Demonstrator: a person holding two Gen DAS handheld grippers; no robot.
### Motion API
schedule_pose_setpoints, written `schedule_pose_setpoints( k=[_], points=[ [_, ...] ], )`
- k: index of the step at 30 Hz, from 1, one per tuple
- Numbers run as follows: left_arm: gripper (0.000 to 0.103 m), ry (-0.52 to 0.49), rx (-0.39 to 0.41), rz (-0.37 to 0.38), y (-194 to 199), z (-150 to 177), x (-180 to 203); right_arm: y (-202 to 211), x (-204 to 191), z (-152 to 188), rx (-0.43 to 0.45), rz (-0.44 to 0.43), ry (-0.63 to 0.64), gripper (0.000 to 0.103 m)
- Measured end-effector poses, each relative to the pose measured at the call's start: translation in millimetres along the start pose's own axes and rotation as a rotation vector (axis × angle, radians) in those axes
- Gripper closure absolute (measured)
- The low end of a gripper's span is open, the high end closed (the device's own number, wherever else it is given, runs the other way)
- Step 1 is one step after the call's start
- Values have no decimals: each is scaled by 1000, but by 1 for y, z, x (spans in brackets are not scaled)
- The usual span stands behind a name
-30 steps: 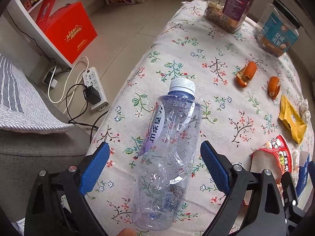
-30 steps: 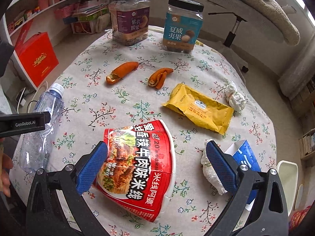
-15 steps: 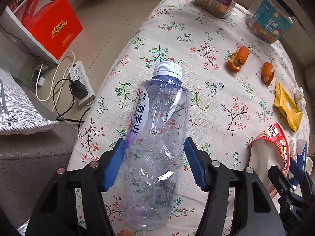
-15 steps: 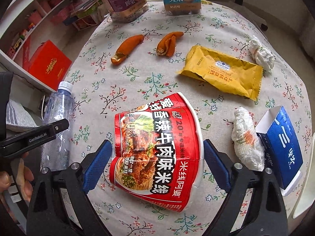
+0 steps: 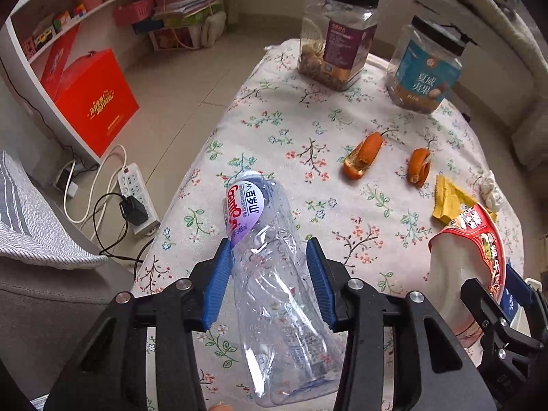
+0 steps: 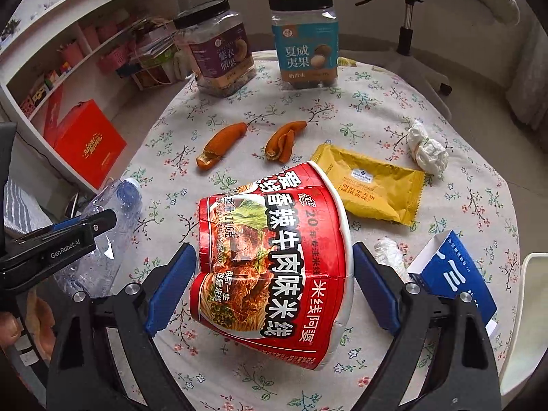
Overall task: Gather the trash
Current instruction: 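Grasp the red noodle cup with the right tool while the left tool holds the bottle, then carry bottle and noodle cup to the bin while the right tool releases the cup inside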
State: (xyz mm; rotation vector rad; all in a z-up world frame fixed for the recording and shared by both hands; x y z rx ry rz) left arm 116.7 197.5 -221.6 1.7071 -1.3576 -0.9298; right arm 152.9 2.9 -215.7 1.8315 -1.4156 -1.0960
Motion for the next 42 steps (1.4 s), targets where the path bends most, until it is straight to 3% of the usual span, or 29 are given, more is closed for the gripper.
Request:
schedule_pose_setpoints(
  k=[10,26,42],
  points=[
    [62,-17,138,79,29,-21,29,30,26,-23,114,6,-68,16],
    [62,-105,190,163,51,-29,97,66,83,-34,194,67,-159,16],
    [62,-222,259,260,81,-31,186,115,167,-33,268,146,-264,16]
  ],
)
Point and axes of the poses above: each gripper's, at about its wrist camera, not at the fingertips, and y roughly against the way its jaws point, x to its right, z to its underside, the point moved 7 cm from there along -y, roughly the way its jaws point, and after that the axes turned 13 degrees about -y, right-handed, at the moved point
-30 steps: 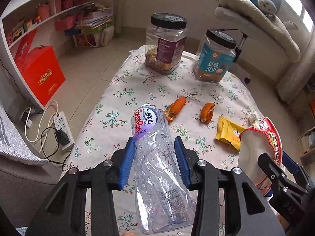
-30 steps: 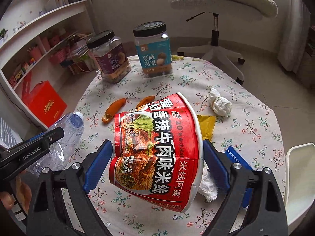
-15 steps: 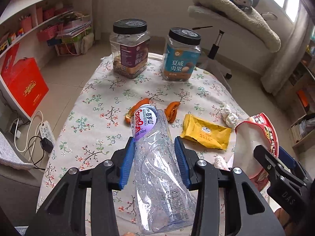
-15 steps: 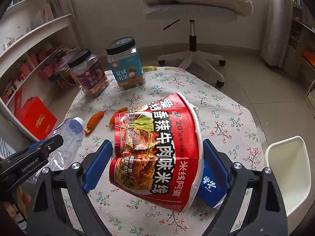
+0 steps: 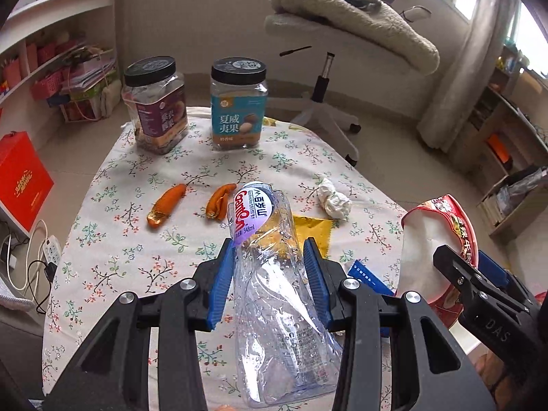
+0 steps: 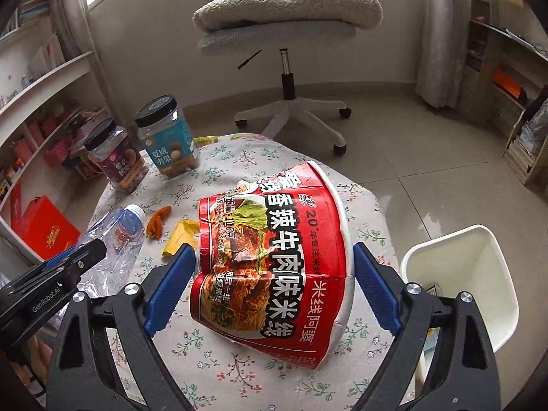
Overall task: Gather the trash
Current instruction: 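Carry bottle and noodle cup to the bin while the right tool releases the cup inside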
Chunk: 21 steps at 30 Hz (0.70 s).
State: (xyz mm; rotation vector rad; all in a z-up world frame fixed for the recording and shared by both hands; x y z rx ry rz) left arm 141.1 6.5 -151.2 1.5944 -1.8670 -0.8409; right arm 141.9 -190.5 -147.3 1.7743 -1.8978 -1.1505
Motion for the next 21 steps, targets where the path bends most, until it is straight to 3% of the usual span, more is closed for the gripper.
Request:
schedule_pose_setpoints(
  k=[21],
  points=[
    [62,-152,13,138,-7,-13,128,52,177,-39,118,201,-269,15]
  ],
)
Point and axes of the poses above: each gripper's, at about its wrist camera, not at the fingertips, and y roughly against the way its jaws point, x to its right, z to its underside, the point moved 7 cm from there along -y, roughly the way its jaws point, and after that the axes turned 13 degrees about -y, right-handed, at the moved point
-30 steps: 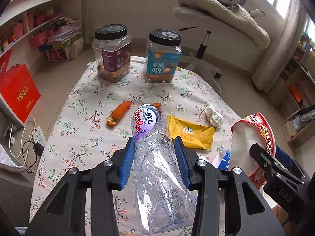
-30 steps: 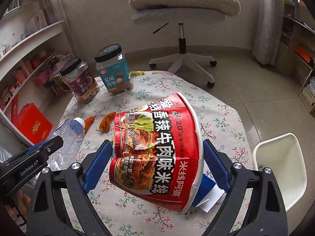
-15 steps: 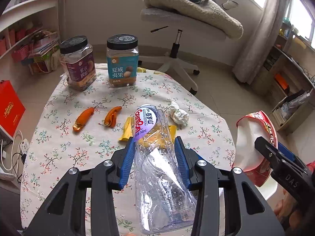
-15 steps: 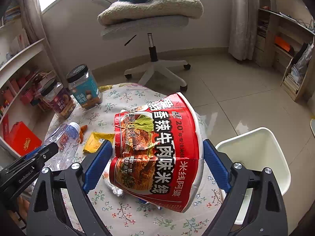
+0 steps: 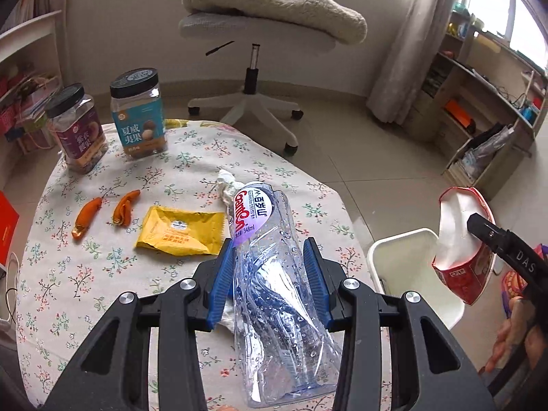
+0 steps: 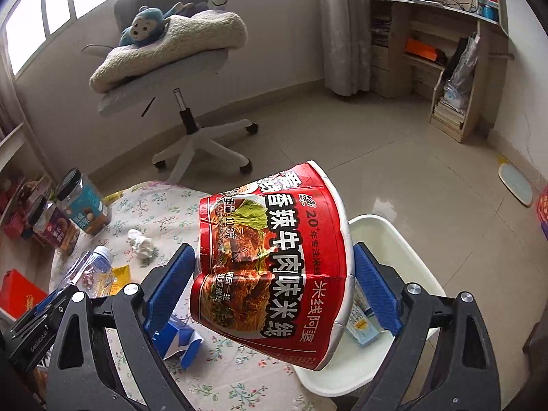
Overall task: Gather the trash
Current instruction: 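Carry bottle and noodle cup to the bin while the right tool releases the cup inside, then open the left tool to drop the water bottle into the bin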
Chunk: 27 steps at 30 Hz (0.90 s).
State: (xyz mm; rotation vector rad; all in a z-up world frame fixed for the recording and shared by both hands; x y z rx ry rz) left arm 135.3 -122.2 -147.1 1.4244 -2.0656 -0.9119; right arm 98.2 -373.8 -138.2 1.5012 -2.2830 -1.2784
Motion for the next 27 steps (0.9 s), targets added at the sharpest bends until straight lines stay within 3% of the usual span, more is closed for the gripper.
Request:
schedule_pose_setpoints(
  k=[10,27],
  points=[
    [62,-110,-2,102,-19,-10,89,6,79,-25,21,71,-144,14],
    [61,-271,-41,317,-45,-18,242,31,174,-50,95,136,-310,9]
  ],
)
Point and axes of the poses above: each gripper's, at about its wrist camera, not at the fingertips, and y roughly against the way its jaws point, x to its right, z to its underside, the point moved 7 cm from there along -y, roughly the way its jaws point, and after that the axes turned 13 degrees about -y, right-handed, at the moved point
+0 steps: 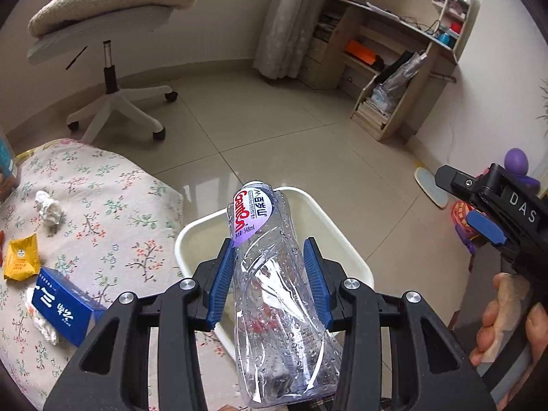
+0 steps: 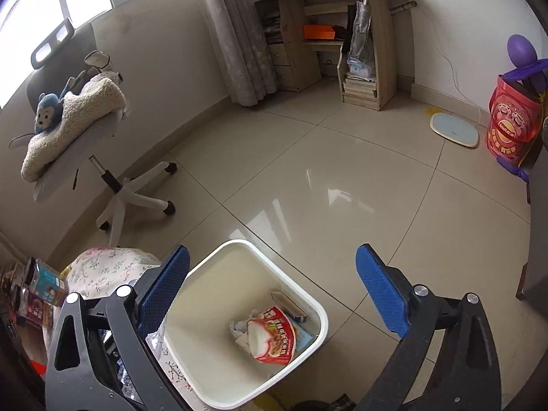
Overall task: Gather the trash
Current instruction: 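Open the left tool to drop the water bottle into the bin, then move both tools back to the table toward the orange peel and tissue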
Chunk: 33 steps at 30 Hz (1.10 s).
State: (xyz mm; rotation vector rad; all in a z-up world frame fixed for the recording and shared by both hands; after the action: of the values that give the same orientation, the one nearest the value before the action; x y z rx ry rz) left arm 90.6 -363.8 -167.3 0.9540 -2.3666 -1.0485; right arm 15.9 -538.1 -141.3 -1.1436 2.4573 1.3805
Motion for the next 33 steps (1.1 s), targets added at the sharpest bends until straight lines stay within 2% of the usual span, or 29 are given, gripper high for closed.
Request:
schedule_pose_setpoints(
  k=[2,4,6,10,15,22,33],
  points=[
    [61,-27,-2,20,-6,-6,13,0,7,-5,9,9,-22,9],
    [44,-44,-5,29,-9,-10,21,1,13,-9,17,18,-39,8],
    [38,-48,-3,34,-8,-11,24,1,16,-11,25,33,-49,7],
    [32,-75,-11,-20,-7,-7,16,-3,16,-8,15,70,-46,7],
    [27,-96,-1,-178,5,2,-20,-6,-1,7,-7,77,7,7],
    [23,-51,0,-289,25,23,-76,-5,-48,37,18,81,177,7],
    [23,129,-30,-370,57,50,-153,-10,-120,86,-19,39,341,7]
  ],
)
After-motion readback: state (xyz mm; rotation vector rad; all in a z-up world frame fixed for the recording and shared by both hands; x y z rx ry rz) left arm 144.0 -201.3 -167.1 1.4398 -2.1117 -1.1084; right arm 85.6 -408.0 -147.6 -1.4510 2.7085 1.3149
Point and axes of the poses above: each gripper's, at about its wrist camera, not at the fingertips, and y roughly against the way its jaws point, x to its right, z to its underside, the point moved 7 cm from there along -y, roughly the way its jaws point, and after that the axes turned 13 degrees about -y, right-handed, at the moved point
